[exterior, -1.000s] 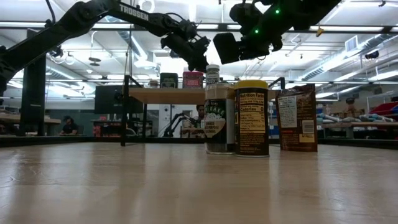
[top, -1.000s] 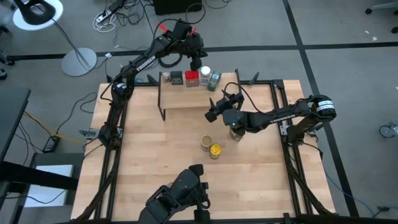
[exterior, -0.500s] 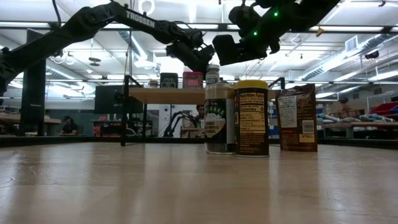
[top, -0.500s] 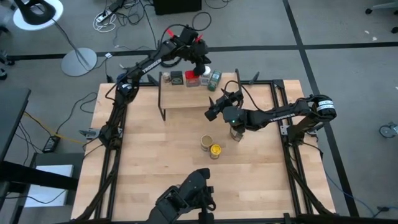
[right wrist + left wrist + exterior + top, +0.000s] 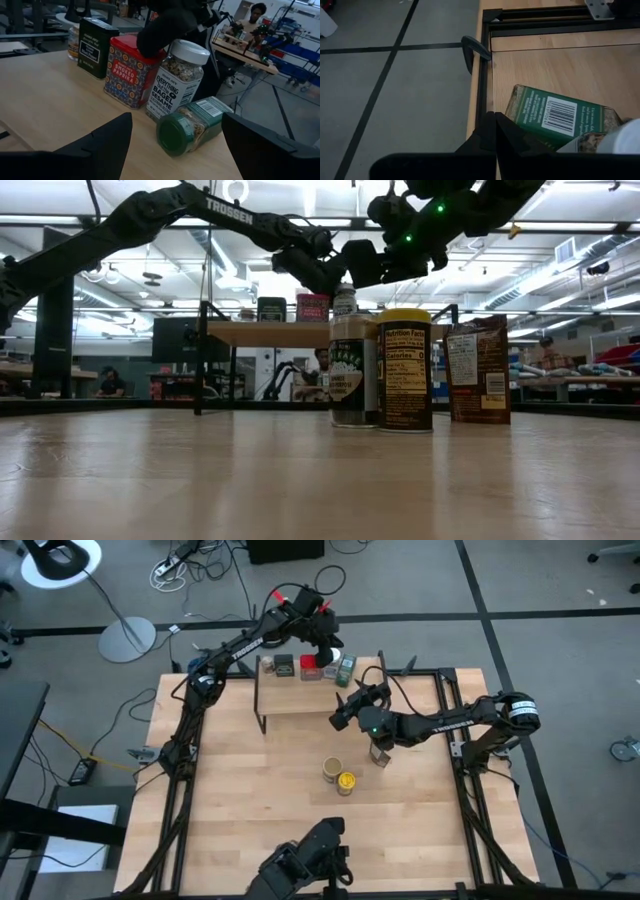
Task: Shelf spices
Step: Adjust the white seasoning bottle
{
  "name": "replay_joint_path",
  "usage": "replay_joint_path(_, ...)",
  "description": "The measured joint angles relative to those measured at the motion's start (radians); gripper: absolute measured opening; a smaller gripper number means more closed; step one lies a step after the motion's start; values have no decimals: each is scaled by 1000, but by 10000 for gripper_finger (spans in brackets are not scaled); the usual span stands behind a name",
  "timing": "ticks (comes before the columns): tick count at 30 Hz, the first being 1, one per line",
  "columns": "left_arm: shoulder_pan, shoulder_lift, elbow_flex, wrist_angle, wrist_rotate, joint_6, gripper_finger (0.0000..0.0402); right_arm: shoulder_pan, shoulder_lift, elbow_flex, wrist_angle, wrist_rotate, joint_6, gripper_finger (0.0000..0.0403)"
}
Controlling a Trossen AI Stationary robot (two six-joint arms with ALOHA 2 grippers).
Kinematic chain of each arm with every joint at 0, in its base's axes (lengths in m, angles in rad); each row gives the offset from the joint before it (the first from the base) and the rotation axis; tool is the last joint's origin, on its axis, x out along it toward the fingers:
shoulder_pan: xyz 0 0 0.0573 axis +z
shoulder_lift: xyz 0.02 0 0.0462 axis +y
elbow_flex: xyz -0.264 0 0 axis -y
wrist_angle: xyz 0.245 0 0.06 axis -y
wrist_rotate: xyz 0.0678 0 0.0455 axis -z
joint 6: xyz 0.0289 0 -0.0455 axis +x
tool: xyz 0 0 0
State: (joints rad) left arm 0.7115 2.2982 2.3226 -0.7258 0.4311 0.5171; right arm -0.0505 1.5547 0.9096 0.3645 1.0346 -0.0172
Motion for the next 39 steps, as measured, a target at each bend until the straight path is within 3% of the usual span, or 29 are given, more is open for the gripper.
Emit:
replay_joint_path(30,-6,1,-2,-128,20,26,0,0,0,0,0,9,0,307)
replay_joint_path(39,-4,2,8,-97,-5,31,1,2,0,0,0,9,-1,307)
